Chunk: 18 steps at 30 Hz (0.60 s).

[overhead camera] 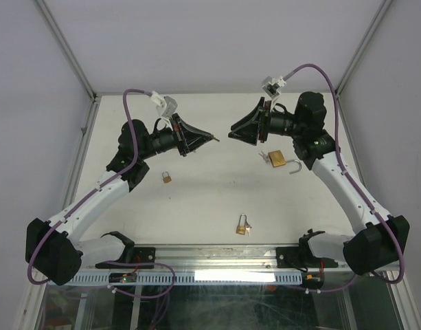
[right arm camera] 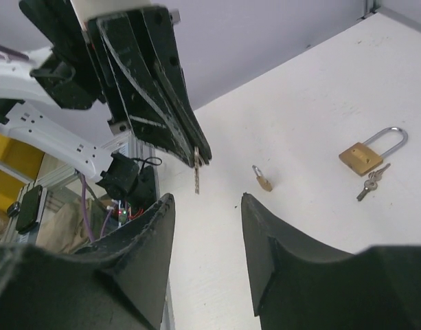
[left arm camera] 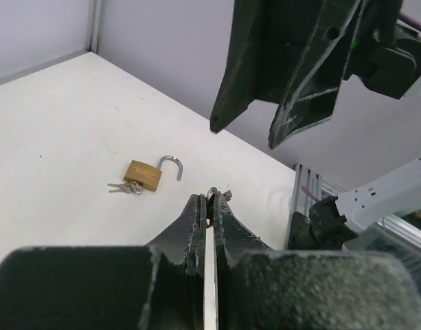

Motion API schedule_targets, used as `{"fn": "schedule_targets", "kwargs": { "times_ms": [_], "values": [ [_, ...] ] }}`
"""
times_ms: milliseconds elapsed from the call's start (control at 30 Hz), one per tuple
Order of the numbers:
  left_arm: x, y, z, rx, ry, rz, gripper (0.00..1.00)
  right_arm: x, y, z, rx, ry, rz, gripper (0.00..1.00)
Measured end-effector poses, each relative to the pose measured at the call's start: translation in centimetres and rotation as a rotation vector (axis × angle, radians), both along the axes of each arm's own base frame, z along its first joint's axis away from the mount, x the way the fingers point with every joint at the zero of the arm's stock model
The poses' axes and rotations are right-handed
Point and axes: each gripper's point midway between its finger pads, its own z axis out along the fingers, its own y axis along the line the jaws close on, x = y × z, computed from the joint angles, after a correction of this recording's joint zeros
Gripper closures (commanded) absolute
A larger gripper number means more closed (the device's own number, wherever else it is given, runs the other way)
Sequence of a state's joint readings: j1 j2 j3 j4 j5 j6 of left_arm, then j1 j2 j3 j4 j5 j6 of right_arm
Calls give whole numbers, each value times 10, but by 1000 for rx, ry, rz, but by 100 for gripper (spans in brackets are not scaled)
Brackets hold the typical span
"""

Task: Unlock with the key
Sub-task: Pick up the key from the center of the board.

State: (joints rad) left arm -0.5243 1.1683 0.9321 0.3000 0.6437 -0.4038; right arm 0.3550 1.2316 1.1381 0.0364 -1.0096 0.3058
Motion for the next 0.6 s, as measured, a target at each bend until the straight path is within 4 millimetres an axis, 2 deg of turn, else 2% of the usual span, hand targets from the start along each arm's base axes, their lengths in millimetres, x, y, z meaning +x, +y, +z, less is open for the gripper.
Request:
{"fn": "schedule_targets", "kwargs": {
  "times_ms": [133, 233, 300, 367, 433, 500, 600],
  "values": [
    [5, 2, -10, -33, 64, 42, 100, 15, 1, 12, -11, 3, -53, 55],
    [4, 6, -29, -55, 97, 66, 100, 20, -3, 2, -34, 45, -105, 55],
    [-2, 12, -48, -55, 135, 85, 100, 19, -7, -14, -55, 86, -143, 55],
    [-11, 20, -64, -46, 161, 102, 100, 12, -12, -31, -79, 131, -169, 55],
    [-21, 26, -68, -47, 156, 105, 100, 1, -17, -49, -103, 167, -199, 55],
    [-29, 34, -63, -63, 130, 113, 100, -14, -22, -59, -116, 179, -217, 55],
    [-32, 49, -49, -93, 80, 143, 100, -37, -25, -58, -106, 158, -223, 56]
  ]
}}
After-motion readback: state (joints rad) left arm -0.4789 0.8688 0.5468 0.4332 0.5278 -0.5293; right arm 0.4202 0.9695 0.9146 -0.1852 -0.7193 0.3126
